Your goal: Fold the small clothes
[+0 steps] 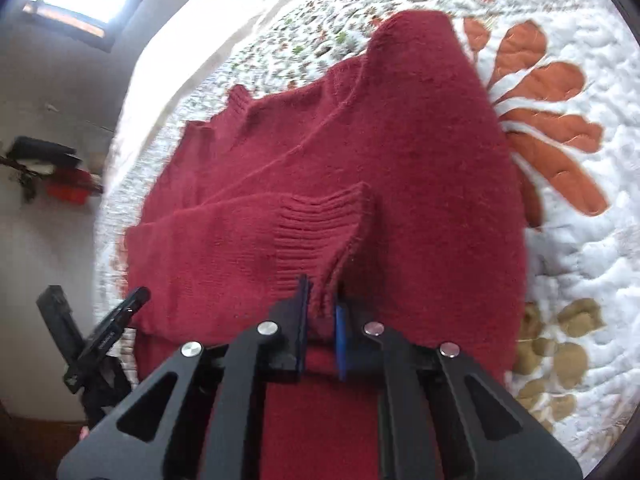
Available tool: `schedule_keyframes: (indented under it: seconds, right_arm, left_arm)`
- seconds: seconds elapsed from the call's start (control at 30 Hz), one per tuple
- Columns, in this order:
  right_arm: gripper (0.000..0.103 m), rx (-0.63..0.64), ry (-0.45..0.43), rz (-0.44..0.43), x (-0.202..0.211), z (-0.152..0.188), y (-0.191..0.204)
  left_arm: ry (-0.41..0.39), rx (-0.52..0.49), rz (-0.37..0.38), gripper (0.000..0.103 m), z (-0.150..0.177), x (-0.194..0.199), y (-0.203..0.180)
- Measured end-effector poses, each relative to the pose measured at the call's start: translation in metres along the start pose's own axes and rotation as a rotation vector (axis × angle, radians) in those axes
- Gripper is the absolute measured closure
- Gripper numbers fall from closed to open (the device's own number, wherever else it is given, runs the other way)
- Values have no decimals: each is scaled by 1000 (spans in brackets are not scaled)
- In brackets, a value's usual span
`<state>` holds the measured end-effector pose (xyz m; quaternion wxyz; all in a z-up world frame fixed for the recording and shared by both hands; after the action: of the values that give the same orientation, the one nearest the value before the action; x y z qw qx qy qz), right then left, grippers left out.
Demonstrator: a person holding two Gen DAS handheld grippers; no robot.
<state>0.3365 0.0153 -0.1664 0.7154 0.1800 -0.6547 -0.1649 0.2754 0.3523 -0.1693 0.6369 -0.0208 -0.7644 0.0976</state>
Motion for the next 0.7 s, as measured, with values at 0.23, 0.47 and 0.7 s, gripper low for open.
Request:
schedule_keyframes:
  seconds: [0.23, 0.47, 0.7]
  right_arm:
    - [94, -9, 15, 61, -16, 2, -12]
    - [79, -9, -42, 49, 13, 26, -14]
    - [70, 92, -113, 139, 51, 123, -25]
  left_arm:
    - [3, 0, 1, 61, 3, -9, 2]
    - [5, 26, -9, 62, 25, 18, 2]
    - [-15, -28, -25, 58, 122, 62, 8]
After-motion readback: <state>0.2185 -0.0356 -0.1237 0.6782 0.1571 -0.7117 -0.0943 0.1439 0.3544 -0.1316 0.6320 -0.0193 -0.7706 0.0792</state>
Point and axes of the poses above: each gripper's, at about its wrist camera, not at the fingertips, and x roughly against the way its jaws point, y to its left, z to its underside, the point moved 5 cm from there along -x, roughly the way its jaws point, and after that the axes turned 15 degrees about y, right-handed, at the moved point
